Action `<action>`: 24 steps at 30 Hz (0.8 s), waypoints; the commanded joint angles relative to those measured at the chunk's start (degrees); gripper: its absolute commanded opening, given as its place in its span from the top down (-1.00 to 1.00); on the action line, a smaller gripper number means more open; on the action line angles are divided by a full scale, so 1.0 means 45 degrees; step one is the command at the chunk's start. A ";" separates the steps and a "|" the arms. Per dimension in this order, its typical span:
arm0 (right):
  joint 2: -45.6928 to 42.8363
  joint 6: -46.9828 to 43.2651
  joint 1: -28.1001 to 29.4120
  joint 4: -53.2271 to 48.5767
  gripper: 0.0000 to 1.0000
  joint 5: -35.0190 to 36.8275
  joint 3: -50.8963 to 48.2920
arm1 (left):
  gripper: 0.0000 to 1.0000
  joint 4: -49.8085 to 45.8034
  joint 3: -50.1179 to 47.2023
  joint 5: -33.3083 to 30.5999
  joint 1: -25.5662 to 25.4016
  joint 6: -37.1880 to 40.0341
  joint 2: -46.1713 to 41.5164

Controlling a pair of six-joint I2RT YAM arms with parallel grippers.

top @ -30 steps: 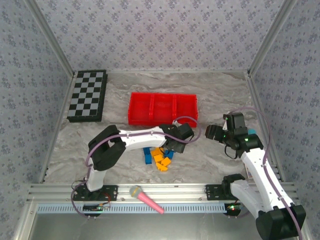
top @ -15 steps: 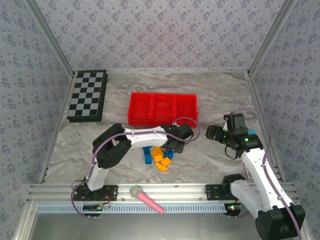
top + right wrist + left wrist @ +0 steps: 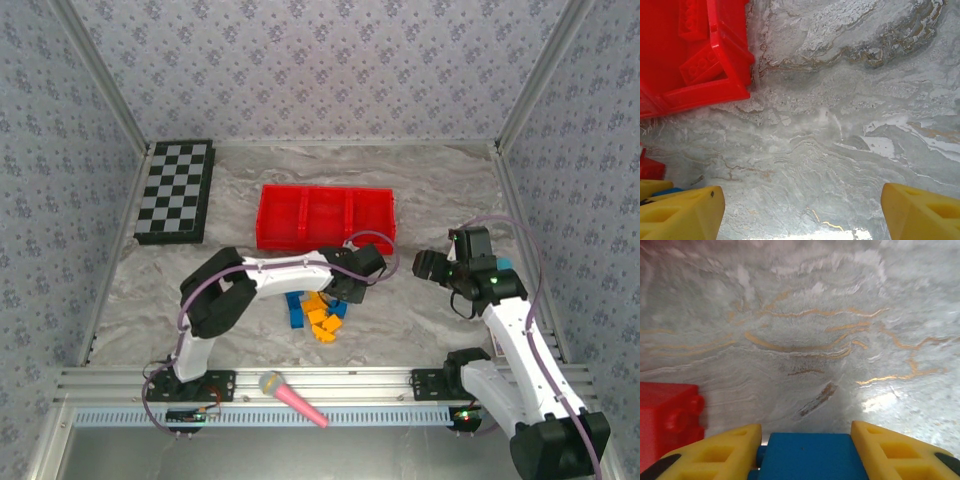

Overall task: Sort the legos into containers by color
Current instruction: Pick up the lego from the center of the table, then place the lego in the container.

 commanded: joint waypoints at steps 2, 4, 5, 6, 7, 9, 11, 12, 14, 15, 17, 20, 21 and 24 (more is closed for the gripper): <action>-0.0415 0.0037 -0.0088 -0.0171 -0.66 0.0081 -0.0230 | 0.42 -0.0682 0.0659 -0.1186 0.0235 0.0804 -0.2279; -0.0649 0.0097 -0.0084 -0.0031 -0.65 0.0178 -0.0318 | 0.41 -0.0935 0.0956 -0.1400 0.0630 0.1116 -0.2830; -0.0767 0.0144 -0.0068 -0.0009 -0.65 0.0143 -0.0377 | 0.40 -0.1048 0.1160 -0.1555 0.0899 0.1314 -0.3023; -0.0885 0.0208 -0.0058 -0.0011 -0.65 0.0109 -0.0419 | 0.38 -0.1080 0.1327 -0.1683 0.1207 0.1559 -0.3150; -0.0964 0.0239 -0.0061 0.0011 -0.65 0.0085 -0.0454 | 0.36 -0.1100 0.1496 -0.1734 0.1478 0.1777 -0.3193; -0.1077 0.0217 -0.0059 -0.0008 -0.65 0.0076 -0.0466 | 0.35 -0.1160 0.1997 -0.1745 0.2196 0.2193 -0.3076; -0.1104 0.0212 -0.0063 -0.0015 -0.65 0.0031 -0.0456 | 0.34 -0.1160 0.2570 -0.1686 0.2792 0.2572 -0.2706; -0.1095 0.0196 -0.0053 -0.0005 -0.65 0.0007 -0.0454 | 0.34 -0.1160 0.2920 -0.1676 0.3069 0.2760 -0.2433; -0.1113 0.0208 -0.0034 0.0020 -0.65 -0.0020 -0.0499 | 0.34 -0.1419 0.3647 -0.1696 0.3501 0.3073 -0.1783; -0.1132 0.0190 -0.0040 0.0064 -0.65 -0.0051 -0.0507 | 0.35 -0.1628 0.4100 -0.1777 0.3690 0.3206 -0.1379; -0.1138 0.0186 -0.0046 0.0142 -0.65 -0.0052 -0.0568 | 0.34 -0.1961 0.4923 -0.1723 0.4049 0.3421 -0.0597; -0.1181 0.0145 0.0018 0.0226 -0.65 -0.0127 -0.0583 | 0.34 -0.2037 0.5699 -0.1165 0.4438 0.3791 0.0304; -0.1211 0.0118 0.0011 0.0283 -0.65 -0.0103 -0.0587 | 0.34 -0.1963 0.5830 -0.0947 0.4535 0.3875 0.0509; -0.1287 0.0103 0.0057 0.0401 -0.66 -0.0131 -0.0676 | 0.32 -0.1741 0.5925 -0.0668 0.4658 0.3919 0.0944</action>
